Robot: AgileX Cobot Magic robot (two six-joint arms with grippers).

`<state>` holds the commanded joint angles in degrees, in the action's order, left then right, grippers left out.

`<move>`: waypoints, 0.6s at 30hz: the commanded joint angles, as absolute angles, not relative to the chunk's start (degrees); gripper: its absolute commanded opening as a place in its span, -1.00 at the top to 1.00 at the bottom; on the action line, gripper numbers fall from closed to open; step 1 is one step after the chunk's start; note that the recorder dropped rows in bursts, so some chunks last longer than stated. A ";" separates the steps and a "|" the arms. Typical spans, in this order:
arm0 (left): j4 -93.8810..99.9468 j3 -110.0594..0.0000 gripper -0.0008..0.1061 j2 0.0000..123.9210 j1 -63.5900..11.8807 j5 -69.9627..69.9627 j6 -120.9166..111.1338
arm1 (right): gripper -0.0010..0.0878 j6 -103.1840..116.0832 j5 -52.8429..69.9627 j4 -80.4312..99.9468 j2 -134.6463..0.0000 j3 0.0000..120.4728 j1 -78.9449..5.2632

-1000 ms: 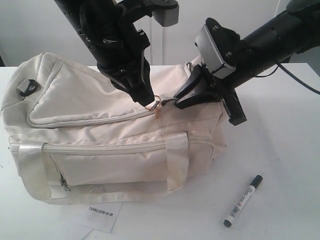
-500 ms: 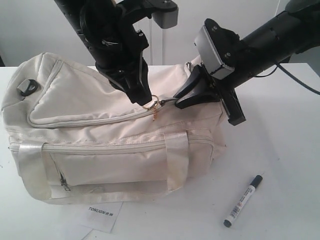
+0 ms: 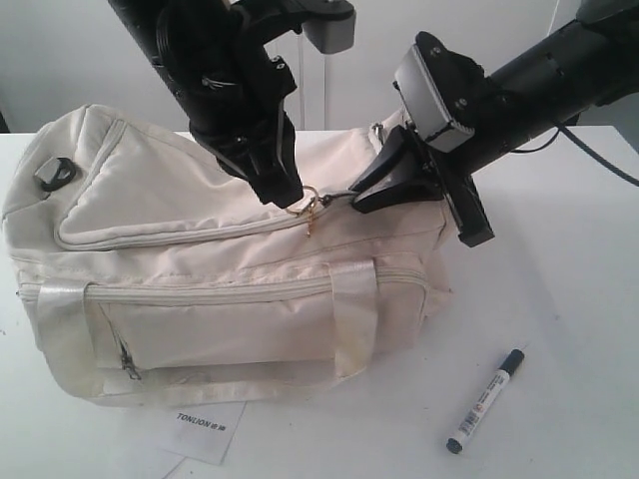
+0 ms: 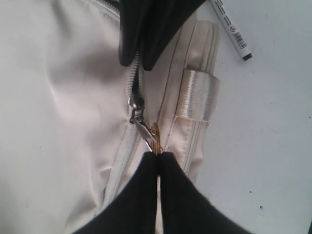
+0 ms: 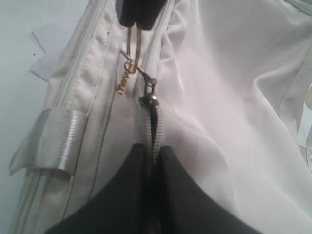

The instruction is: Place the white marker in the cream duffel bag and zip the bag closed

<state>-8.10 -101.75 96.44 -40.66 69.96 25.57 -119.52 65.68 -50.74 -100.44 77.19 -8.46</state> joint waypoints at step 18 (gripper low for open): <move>-5.34 -98.69 0.99 96.62 -40.66 69.96 26.97 | 0.98 -119.52 65.18 -50.74 -100.08 77.19 -7.30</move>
<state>-5.34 -98.69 96.62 -40.66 69.96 26.97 -119.52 65.18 -50.74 -100.08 77.19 -7.30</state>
